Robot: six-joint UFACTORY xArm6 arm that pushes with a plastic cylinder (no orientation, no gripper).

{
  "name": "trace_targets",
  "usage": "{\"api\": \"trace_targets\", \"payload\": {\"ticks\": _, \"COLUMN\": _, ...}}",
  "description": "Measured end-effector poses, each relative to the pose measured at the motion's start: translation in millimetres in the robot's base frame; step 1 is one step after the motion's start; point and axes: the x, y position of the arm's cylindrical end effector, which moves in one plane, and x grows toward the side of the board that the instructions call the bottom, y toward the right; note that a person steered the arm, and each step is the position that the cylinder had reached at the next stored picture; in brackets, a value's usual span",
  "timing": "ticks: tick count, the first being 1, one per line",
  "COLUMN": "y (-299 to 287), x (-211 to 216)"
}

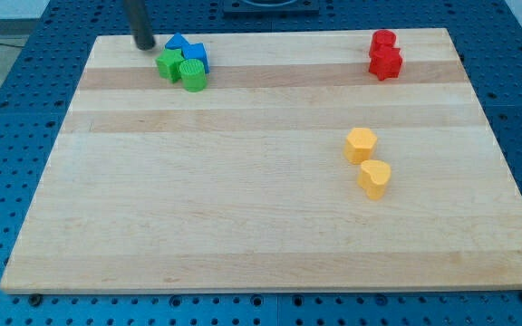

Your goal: Push the blue triangle to the bottom of the red star

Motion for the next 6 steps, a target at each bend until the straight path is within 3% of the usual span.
{"api": "trace_targets", "payload": {"ticks": 3, "y": 107.7, "x": 65.6}}
{"api": "trace_targets", "payload": {"ticks": 4, "y": 113.5, "x": 70.6}}
{"api": "trace_targets", "payload": {"ticks": 6, "y": 68.1, "x": 43.5}}
